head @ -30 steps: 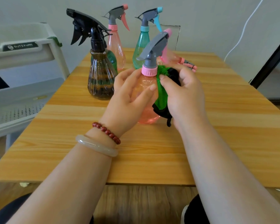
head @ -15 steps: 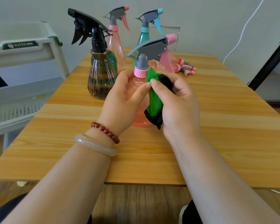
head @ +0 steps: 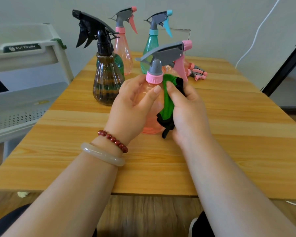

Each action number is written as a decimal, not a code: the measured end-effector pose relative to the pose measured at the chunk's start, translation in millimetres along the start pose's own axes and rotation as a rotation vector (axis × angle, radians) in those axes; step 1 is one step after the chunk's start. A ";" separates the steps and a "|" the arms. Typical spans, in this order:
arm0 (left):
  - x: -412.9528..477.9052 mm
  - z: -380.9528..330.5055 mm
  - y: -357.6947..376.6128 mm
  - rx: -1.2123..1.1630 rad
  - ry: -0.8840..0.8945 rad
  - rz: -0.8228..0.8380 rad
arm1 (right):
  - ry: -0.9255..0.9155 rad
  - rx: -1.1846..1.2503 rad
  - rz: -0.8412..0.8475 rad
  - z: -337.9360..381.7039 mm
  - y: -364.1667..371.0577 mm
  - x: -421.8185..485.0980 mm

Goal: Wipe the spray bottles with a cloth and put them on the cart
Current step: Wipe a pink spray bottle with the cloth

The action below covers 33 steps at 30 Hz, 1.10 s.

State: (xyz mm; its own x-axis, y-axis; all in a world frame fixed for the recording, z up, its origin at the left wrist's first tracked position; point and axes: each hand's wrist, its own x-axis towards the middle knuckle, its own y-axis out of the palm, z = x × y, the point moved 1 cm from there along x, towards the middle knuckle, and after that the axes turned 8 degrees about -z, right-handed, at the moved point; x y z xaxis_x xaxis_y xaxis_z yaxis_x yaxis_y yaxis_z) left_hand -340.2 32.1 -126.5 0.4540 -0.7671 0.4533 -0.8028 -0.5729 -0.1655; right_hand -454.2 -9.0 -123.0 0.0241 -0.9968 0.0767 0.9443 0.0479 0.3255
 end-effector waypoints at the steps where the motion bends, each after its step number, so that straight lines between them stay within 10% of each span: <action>1: 0.1 0.1 0.0 -0.014 -0.006 -0.002 | 0.046 0.008 0.018 -0.1 0.1 0.2; 33: -0.4 2.5 0.2 -0.020 0.041 0.178 | -0.030 0.089 0.198 6.4 -6.8 2.6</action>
State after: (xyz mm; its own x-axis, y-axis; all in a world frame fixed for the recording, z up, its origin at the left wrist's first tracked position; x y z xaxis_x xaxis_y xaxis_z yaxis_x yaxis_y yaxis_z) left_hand -339.6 31.6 -128.9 0.2882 -0.8434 0.4534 -0.8769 -0.4227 -0.2289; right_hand -462.6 -11.5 -119.0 0.1955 -0.9650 0.1749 0.8894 0.2496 0.3830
